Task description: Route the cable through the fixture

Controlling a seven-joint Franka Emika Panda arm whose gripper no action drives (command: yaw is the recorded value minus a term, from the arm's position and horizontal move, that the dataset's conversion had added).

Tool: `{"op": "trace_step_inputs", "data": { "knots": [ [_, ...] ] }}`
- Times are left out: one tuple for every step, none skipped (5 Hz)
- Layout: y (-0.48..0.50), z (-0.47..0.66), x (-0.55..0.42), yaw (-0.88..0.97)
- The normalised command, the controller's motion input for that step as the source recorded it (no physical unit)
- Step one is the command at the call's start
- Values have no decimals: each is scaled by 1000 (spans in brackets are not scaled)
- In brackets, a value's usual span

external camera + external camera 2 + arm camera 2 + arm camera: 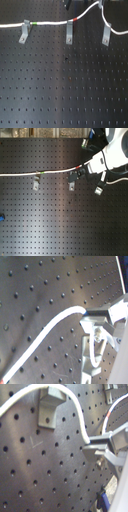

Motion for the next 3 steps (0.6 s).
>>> {"op": "trace_step_inputs", "data": {
  "knots": [
    [151, 92, -47, 0],
    [263, 130, 207, -51],
    [283, 370, 312, -100]
  ]
}}
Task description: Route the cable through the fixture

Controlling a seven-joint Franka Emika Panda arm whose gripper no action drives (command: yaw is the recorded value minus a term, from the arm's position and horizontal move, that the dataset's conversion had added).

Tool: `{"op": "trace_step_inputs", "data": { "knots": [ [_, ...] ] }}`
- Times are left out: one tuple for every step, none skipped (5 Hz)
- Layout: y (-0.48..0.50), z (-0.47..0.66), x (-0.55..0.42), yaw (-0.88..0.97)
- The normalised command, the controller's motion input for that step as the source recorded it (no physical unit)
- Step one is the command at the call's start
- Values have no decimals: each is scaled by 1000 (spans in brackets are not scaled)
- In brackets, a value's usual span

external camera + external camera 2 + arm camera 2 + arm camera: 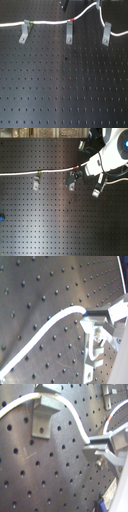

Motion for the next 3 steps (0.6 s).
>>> {"op": "trace_step_inputs", "data": {
  "knots": [
    [216, 301, 401, -117],
    [150, 482, 285, -208],
    [90, 399, 142, -171]
  ]
}}
